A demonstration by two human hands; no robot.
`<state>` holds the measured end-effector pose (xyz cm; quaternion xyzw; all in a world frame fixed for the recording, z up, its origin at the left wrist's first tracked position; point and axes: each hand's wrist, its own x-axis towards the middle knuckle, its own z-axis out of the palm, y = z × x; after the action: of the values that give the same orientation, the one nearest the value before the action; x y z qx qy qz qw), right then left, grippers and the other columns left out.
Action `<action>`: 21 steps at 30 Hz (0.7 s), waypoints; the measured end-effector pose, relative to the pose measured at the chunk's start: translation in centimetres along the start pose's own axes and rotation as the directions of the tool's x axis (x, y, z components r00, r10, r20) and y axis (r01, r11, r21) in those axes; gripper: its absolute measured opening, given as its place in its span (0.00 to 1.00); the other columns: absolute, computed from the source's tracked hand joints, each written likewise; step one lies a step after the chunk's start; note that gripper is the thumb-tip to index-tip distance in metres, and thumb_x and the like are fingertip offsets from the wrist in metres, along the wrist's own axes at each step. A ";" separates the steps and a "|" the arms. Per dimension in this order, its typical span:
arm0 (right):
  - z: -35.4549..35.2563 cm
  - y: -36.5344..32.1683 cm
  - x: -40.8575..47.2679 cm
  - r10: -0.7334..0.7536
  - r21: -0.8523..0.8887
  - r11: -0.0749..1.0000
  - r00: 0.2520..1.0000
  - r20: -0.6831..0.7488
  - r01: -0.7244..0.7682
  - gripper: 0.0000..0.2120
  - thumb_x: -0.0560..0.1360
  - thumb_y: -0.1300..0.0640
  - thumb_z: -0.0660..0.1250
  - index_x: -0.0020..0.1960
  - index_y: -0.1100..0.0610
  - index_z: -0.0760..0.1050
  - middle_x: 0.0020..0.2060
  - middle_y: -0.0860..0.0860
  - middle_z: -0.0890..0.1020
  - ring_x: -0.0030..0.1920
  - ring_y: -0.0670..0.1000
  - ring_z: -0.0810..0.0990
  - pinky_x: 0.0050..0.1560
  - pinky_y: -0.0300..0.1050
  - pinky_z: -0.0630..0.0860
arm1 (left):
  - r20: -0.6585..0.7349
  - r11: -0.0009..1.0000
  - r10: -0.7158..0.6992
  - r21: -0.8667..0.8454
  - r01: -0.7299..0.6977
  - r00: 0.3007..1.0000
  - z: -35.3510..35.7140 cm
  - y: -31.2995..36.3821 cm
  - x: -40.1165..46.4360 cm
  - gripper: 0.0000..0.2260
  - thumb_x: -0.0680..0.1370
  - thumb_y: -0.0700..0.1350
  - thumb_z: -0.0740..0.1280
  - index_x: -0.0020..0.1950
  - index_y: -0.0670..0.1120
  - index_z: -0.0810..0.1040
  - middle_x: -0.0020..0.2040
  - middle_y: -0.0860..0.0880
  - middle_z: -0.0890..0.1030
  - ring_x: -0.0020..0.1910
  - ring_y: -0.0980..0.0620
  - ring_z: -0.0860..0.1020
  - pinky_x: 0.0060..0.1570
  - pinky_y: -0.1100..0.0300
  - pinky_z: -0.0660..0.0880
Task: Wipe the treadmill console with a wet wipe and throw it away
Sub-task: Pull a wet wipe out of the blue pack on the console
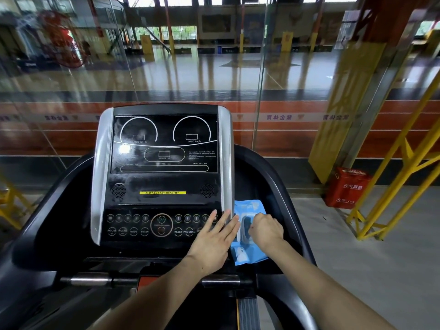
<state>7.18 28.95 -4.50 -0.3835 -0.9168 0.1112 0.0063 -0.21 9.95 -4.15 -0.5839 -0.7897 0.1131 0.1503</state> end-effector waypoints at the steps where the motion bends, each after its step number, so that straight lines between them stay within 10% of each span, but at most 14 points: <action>1: 0.0 -0.2 0.2 0.001 -0.006 1.000 1.000 0.004 -0.001 0.06 0.80 0.57 0.66 0.55 0.55 0.80 0.50 0.51 0.85 0.51 0.55 0.84 0.45 0.46 0.76 | -0.001 1.000 0.000 0.004 0.000 1.000 0.0 0.0 0.0 0.37 0.83 0.52 0.57 0.84 0.42 0.39 0.85 0.43 0.41 0.82 0.39 0.33 0.77 0.34 0.31; 21: 1.1 1.0 0.2 -0.124 0.202 0.973 0.990 0.064 0.109 0.06 0.83 0.59 0.59 0.50 0.59 0.72 0.51 0.57 0.83 0.44 0.53 0.78 0.47 0.45 0.78 | -0.003 1.000 0.002 0.015 -0.002 1.000 -0.1 0.0 0.1 0.36 0.84 0.51 0.55 0.84 0.41 0.39 0.85 0.42 0.40 0.81 0.38 0.32 0.77 0.34 0.29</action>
<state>7.64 29.58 -5.78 -0.3221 -0.9217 0.2157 0.0159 -0.17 10.03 -4.10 -0.5836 -0.7881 0.1185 0.1558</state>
